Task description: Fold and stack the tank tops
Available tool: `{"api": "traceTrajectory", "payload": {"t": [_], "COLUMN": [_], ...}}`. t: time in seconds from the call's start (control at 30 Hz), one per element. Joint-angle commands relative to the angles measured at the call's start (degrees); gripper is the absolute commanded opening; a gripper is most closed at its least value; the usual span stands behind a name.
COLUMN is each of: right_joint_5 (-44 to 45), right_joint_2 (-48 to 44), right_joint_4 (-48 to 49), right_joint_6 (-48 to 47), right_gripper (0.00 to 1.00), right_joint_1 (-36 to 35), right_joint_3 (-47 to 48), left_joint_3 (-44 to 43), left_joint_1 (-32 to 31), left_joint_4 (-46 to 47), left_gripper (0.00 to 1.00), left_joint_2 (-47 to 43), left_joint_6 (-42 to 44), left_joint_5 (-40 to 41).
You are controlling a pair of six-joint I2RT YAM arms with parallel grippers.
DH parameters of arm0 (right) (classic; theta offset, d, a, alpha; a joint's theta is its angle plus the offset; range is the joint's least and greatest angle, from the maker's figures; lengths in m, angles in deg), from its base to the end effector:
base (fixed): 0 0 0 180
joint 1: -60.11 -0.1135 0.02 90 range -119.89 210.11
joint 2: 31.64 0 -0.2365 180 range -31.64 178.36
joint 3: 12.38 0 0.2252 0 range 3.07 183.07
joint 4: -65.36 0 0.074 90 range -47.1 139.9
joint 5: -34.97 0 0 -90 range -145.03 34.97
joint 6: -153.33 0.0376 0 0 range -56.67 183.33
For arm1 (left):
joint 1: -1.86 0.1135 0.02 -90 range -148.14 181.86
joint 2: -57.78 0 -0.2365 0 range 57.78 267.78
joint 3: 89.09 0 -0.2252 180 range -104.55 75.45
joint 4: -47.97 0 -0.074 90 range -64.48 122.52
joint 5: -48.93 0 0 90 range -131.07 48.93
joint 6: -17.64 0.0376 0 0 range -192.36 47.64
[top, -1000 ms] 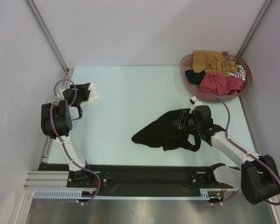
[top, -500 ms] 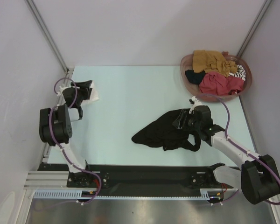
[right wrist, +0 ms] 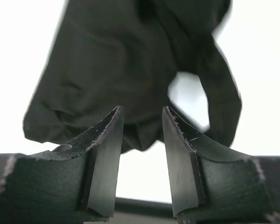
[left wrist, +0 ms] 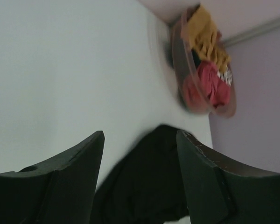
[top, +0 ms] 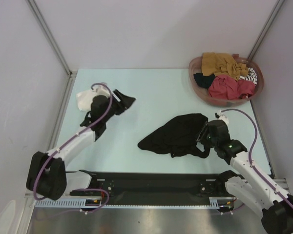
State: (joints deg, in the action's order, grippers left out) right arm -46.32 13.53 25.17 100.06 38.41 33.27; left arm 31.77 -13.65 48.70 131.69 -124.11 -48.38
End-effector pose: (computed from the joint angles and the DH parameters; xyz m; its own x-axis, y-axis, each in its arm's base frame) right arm 0.1545 0.0553 0.2121 -0.6296 0.3857 -0.6744 0.1488 0.9119 0.3825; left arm 0.2687 -0.0795 0.2563 -0.4464 -0.6845 -0.5764 0.0543 0.6222 -0.7810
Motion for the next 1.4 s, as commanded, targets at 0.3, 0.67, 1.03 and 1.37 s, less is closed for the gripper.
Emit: {"api": "traceTrajectory", "payload": {"t": [0.3,0.67,1.03,1.37], "right_joint_5": [12.3,17.7,18.6,17.5], "right_joint_2": [2.2,4.1,3.4,4.2], "right_joint_4": [-19.1,-18.9,-15.1,3.1], "right_joint_6": [24.6,29.8,30.6,13.0], "right_gripper": [0.67,0.61,0.36,0.0], "right_joint_1": [-5.7,-5.6,-4.0,-31.0], "right_joint_3": [-4.8,-5.2,-7.9,4.1], "left_joint_3": [5.4,17.9,25.4,20.8], "left_joint_1": [-27.7,-28.5,-28.5,-28.6], "left_joint_4": [-19.2,-32.5,-30.3,-17.2], "left_gripper": [0.96,1.0,1.0,1.0], "left_joint_2": [-17.4,-44.1,-63.7,-47.1], "left_joint_6": [16.6,-4.5,4.0,21.4], "left_joint_5": [22.7,47.0,46.5,19.9]}}
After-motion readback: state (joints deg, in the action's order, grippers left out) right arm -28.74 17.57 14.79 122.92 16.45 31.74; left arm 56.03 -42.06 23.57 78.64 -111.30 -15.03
